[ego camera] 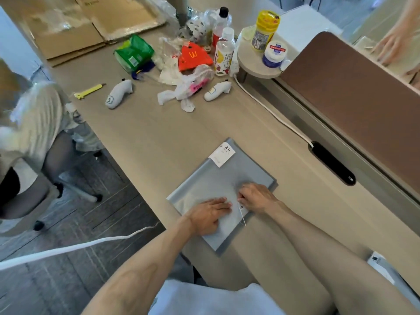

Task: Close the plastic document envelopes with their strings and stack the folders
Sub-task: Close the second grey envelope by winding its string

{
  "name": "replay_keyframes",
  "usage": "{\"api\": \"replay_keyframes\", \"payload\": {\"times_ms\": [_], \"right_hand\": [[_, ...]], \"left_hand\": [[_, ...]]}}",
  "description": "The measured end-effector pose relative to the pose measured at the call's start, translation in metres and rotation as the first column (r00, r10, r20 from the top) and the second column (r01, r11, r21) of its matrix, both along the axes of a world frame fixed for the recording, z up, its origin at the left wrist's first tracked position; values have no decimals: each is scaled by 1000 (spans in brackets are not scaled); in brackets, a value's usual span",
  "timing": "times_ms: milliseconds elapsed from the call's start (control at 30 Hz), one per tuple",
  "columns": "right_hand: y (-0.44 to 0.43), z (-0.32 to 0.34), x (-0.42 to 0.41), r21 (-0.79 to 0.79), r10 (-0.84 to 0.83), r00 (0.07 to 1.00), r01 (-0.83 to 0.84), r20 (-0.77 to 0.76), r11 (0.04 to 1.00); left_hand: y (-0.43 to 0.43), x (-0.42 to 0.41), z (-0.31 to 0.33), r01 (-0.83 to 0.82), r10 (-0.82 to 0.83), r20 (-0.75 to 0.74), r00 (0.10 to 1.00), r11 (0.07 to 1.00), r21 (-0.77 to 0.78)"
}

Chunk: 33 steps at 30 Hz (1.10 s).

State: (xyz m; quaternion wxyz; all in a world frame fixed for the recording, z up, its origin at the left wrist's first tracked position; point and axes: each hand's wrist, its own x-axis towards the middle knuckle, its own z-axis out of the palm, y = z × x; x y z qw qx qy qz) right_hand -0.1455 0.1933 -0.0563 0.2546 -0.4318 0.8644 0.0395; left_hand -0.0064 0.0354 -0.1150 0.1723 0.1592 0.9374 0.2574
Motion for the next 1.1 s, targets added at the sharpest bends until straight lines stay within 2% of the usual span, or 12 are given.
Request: {"api": "replay_keyframes", "payload": {"times_ms": [100, 200, 400, 600, 700, 900, 1100], "right_hand": [[11, -6, -5, -30, 13, 1000, -14, -24, 999], [29, -14, -2, -124, 111, 983, -129, -146, 984], [51, -28, 13, -218, 121, 977, -159, -178, 963], [57, -34, 38, -354, -82, 988, 31, -129, 935], [57, -40, 46, -405, -199, 975, 142, -103, 903], [55, -43, 61, -440, -320, 944, 254, -84, 862], [55, -51, 70, -420, -382, 921, 317, -80, 851]], "left_hand": [[0, 2, -4, -2, 2, -18, 1000, 1000, -9], [0, 3, -7, 3, -4, -14, 1000, 999, -34], [1, 2, -5, 9, -6, 34, 999, 997, -80], [5, 1, 2, 49, -32, 96, 995, 982, -181], [7, 0, 4, 57, -42, 82, 996, 980, -193], [7, -2, 2, 46, -37, 58, 998, 983, -177], [12, 0, 7, 35, -15, 96, 995, 978, -204]]}}
